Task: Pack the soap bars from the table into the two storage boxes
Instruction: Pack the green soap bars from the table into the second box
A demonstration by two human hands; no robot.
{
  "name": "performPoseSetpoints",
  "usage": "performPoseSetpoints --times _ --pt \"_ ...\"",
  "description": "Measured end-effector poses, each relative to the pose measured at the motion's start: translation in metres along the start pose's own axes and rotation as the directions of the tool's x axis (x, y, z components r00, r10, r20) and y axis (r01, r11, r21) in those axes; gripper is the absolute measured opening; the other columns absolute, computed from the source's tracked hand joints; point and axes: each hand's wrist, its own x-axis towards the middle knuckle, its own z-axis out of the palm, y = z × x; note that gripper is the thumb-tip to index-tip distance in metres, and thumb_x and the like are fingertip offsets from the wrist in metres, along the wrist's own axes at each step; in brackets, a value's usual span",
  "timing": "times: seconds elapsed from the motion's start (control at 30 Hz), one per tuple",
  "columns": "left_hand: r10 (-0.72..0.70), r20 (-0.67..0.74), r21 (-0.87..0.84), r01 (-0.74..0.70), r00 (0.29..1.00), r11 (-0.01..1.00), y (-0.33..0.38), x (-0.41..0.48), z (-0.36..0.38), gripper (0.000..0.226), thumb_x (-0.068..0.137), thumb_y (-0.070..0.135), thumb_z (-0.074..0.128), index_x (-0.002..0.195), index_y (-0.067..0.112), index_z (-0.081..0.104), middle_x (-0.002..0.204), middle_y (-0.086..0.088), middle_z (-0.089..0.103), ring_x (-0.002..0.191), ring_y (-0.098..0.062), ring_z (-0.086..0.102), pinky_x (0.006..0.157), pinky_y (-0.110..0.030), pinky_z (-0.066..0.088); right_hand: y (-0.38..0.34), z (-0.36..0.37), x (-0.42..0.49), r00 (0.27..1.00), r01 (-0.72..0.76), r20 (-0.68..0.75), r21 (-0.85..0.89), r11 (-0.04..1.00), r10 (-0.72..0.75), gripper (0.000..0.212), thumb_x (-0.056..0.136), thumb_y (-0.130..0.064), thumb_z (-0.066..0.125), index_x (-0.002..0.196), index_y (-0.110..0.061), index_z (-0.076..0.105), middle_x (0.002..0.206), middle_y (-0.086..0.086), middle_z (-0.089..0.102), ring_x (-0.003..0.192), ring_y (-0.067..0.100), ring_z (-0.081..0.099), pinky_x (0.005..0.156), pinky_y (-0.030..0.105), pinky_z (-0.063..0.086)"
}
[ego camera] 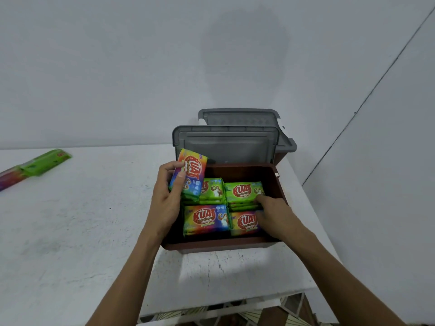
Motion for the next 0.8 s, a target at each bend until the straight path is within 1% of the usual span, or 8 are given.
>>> performPoseSetpoints --times 0.07,0.13,0.27,0.33,0.4,0.53,0.7,0.8 --pt "-0.001 0.005 -0.011 0.001 1.0 1.0 -0.001 0.0 -0.001 0.019 0.1 0.022 0.046 0.119 0.024 0.048 0.115 0.008 0.06 0.099 -0.004 0.065 0.066 -0.02 0.055 -0.007 -0.004 -0.002 0.991 0.039 -0.131 0.004 0.999 -0.039 0.035 0.099 -0.025 0.048 0.133 -0.019 0.05 0.125 0.007 0.062 0.101 0.022 0.063 0.088 0.035 0.056" --pt "-0.008 0.029 -0.016 0.008 1.0 1.0 -0.002 0.001 -0.003 0.022 0.098 0.021 0.049 0.119 0.027 0.048 0.119 0.002 0.061 0.104 -0.012 0.065 0.069 -0.024 0.057 -0.017 -0.011 -0.003 0.973 0.118 -0.209 0.1 0.988 -0.095 0.033 0.099 -0.027 0.05 0.131 -0.021 0.052 0.122 0.003 0.063 0.097 0.015 0.064 0.081 0.029 0.056" --pt "0.012 0.101 0.025 -0.015 0.995 1.0 0.004 0.003 -0.004 0.052 0.094 0.011 0.059 0.13 0.043 0.04 0.125 0.01 0.054 0.107 -0.006 0.062 0.07 -0.021 0.056 -0.042 -0.02 -0.007 0.949 0.291 -0.232 0.394 0.872 -0.211 0.026 0.098 -0.027 0.053 0.124 -0.025 0.056 0.107 -0.006 0.063 0.084 0.0 0.061 0.062 0.009 0.049" --pt "0.009 0.098 0.037 -0.013 0.995 0.999 0.006 0.004 -0.002 0.071 0.088 0.008 0.066 0.137 0.047 0.032 0.127 0.016 0.048 0.108 -0.007 0.06 0.07 -0.021 0.056 -0.053 -0.022 -0.009 0.94 0.34 -0.223 0.536 0.773 -0.259 0.028 0.098 -0.025 0.054 0.126 -0.027 0.055 0.105 -0.006 0.063 0.088 0.001 0.064 0.061 0.01 0.052" --pt "0.006 0.062 0.017 -0.007 0.998 1.0 0.008 0.004 0.001 0.08 0.083 0.01 0.071 0.141 0.046 0.029 0.126 0.016 0.049 0.107 -0.009 0.062 0.07 -0.022 0.057 -0.061 -0.022 -0.01 0.938 0.338 -0.189 0.679 0.652 -0.29 0.03 0.097 -0.023 0.056 0.126 -0.03 0.054 0.107 -0.003 0.066 0.093 0.007 0.068 0.067 0.019 0.057" --pt "0.007 0.01 -0.021 -0.007 1.0 1.0 0.013 0.001 0.012 0.075 0.079 0.019 0.075 0.141 0.038 0.036 0.122 0.006 0.056 0.103 -0.009 0.065 0.073 -0.027 0.059 -0.074 -0.017 -0.009 0.942 0.286 -0.173 0.862 0.418 -0.287 0.038 0.094 -0.018 0.062 0.129 -0.028 0.053 0.109 0.003 0.069 0.099 0.016 0.07 0.077 0.033 0.06" --pt "0.002 0.06 0.057 -0.006 0.998 0.998 0.014 -0.004 0.016 0.051 0.087 0.036 0.063 0.133 0.044 0.043 0.126 0.008 0.055 0.103 -0.008 0.065 0.071 -0.027 0.059 -0.07 -0.02 -0.006 0.967 0.231 -0.2 0.948 0.219 -0.155 0.035 0.092 -0.009 0.061 0.124 -0.023 0.057 0.119 0.008 0.062 0.104 0.021 0.068 0.074 0.032 0.059" --pt "0.016 0.171 0.175 -0.046 0.985 0.983 0.012 -0.002 0.004 0.039 0.09 0.04 0.056 0.128 0.04 0.05 0.118 0.011 0.062 0.101 -0.006 0.066 0.075 -0.032 0.06 -0.053 -0.028 -0.007 0.985 0.148 -0.117 0.955 0.258 -0.13 0.031 0.093 -0.011 0.06 0.12 -0.027 0.059 0.119 0.007 0.062 0.104 0.023 0.067 0.072 0.033 0.06"
